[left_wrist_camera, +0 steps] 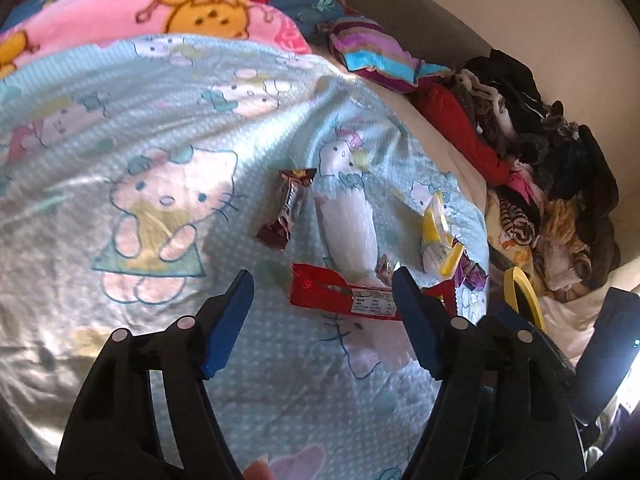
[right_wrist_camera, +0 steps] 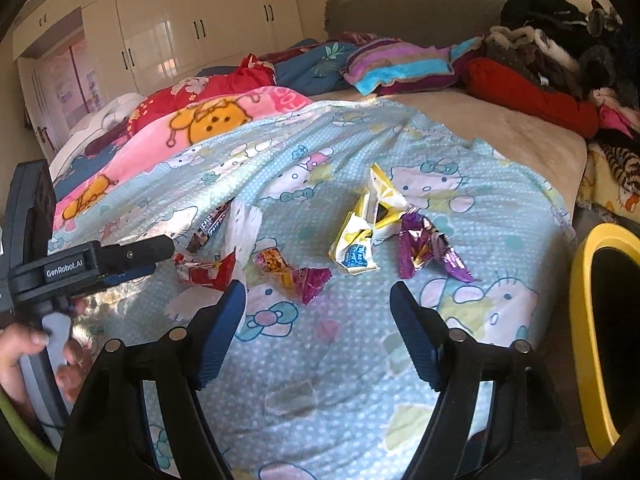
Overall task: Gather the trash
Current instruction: 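Grasp the red candy bar with the left tool while the right tool grasps the purple wrapper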
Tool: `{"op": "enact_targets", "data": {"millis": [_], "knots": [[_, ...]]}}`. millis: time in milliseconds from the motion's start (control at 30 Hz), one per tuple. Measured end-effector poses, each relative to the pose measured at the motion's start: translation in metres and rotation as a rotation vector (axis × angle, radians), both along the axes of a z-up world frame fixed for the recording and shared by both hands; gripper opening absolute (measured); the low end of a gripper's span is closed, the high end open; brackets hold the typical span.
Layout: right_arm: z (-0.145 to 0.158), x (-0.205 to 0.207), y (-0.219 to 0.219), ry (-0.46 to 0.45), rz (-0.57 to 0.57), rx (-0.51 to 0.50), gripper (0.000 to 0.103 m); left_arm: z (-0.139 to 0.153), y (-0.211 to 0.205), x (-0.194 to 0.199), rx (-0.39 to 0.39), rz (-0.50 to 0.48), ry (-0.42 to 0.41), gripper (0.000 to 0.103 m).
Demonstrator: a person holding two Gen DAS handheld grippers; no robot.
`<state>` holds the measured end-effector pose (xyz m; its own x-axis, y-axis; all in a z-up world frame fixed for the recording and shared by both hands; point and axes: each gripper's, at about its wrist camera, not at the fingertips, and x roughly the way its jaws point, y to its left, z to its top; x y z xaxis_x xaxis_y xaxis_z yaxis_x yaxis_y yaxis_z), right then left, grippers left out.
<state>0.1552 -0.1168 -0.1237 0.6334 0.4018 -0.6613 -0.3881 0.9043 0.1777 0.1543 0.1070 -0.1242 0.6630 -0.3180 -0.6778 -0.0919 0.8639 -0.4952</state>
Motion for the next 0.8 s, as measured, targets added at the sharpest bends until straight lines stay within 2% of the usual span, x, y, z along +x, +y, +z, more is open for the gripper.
{"op": "enact_targets", "data": {"millis": [100,267,367,433,500,567,633,800], "knots": [[-0.006,0.008,0.002,0.025,-0.006,0.014,0.065,-0.004,-0.002,0.004,-0.004,-0.003,0.004,0.061],[-0.022,0.027,0.006,0.106,0.003,0.052,0.053,-0.015,0.000,0.012,-0.057,0.010,0.028,0.058],[-0.031,0.034,0.011,0.149,0.028,0.067,0.041,-0.020,0.000,0.015,-0.079,0.004,0.038,0.055],[-0.034,0.035,0.014,0.169,0.044,0.073,0.024,-0.022,-0.002,0.017,-0.085,0.001,0.038,0.053],[-0.035,0.033,0.016,0.171,0.056,0.067,0.017,-0.024,-0.003,0.018,-0.095,0.002,0.039,0.048],[-0.034,0.030,0.018,0.163,0.067,0.068,0.016,-0.026,-0.002,0.019,-0.107,0.004,0.042,0.034],[-0.032,0.028,0.017,0.153,0.069,0.071,0.015,-0.027,-0.004,0.019,-0.113,-0.002,0.046,0.025],[-0.031,0.027,0.011,0.144,0.048,0.082,0.013,-0.019,-0.010,0.014,-0.088,-0.027,0.023,0.011]]}}
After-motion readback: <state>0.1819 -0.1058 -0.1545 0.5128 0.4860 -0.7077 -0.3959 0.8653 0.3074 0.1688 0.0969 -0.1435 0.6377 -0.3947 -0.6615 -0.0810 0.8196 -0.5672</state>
